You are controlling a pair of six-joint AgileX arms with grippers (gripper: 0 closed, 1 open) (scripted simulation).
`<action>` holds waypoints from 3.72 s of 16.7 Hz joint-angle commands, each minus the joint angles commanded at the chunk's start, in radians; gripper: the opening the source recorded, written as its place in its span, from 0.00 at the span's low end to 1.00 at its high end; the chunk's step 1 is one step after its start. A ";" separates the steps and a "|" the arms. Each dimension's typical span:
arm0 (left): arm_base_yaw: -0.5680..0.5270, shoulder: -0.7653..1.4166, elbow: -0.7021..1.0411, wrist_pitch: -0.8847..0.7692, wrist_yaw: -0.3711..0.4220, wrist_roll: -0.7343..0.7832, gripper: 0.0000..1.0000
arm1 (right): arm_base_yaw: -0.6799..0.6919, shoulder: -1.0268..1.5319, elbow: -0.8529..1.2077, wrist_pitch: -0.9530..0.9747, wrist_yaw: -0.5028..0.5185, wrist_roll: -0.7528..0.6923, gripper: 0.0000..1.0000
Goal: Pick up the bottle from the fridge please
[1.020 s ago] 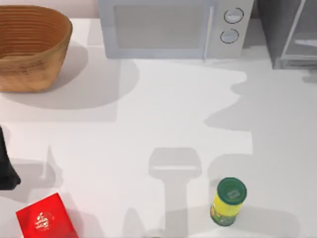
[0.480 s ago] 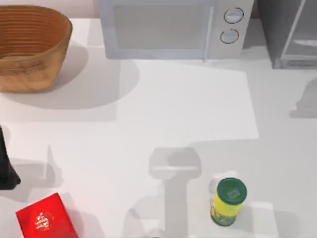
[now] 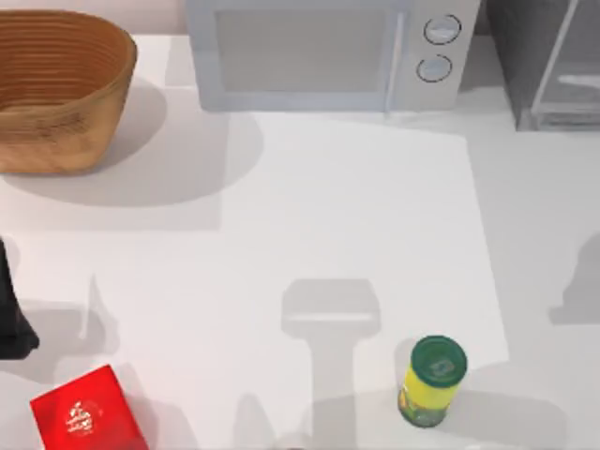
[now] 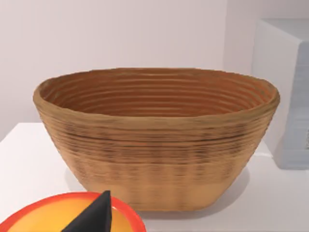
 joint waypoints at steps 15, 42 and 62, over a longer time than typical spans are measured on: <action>0.000 0.000 0.000 0.000 0.000 0.000 1.00 | 0.062 -0.254 -0.143 -0.092 0.059 0.010 0.00; 0.000 0.000 0.000 0.000 0.000 0.000 1.00 | 0.537 1.260 0.328 0.827 0.547 0.077 0.00; 0.000 0.000 0.000 0.000 0.000 0.000 1.00 | 0.462 1.590 0.447 1.044 0.478 0.067 0.30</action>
